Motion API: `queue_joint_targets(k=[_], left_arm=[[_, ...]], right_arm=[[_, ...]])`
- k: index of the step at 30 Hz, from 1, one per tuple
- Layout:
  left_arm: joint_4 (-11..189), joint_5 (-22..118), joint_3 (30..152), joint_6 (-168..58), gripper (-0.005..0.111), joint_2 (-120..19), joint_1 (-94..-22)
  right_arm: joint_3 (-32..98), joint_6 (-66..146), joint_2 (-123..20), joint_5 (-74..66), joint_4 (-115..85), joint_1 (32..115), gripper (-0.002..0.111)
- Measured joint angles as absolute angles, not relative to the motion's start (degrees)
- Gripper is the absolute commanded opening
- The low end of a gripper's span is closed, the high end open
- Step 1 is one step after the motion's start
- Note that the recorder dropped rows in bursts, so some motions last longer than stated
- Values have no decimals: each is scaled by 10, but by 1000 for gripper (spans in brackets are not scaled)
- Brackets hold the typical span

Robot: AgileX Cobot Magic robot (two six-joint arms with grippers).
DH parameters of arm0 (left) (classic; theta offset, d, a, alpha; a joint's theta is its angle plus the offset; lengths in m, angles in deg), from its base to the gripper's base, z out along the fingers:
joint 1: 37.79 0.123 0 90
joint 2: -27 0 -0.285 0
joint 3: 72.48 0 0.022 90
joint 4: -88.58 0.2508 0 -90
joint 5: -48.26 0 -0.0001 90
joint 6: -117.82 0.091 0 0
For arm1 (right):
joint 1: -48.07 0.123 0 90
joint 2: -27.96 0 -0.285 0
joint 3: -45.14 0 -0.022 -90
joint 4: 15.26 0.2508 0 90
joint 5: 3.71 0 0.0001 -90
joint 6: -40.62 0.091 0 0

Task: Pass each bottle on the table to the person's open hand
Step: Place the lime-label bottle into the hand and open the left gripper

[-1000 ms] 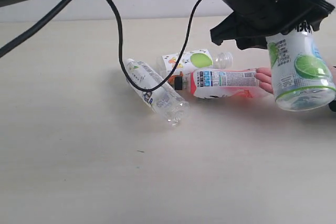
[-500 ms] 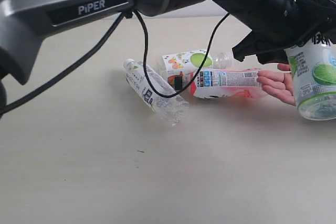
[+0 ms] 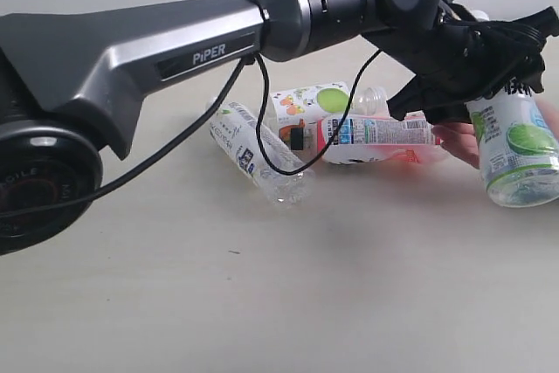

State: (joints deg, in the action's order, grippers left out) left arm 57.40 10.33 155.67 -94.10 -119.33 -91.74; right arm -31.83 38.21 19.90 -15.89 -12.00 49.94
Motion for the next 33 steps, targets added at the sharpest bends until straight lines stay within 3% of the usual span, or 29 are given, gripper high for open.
queue_joint_targets(k=[29, 33], left_arm=[[555, 124, 1559, -908, 0, -1219, -917], [545, 124, 1559, -900, 13, -1219, -917]], right_arm=[[-318, 382, 199, -159, -120, 499, 0], [-318, 382, 199, -159, -120, 499, 0]])
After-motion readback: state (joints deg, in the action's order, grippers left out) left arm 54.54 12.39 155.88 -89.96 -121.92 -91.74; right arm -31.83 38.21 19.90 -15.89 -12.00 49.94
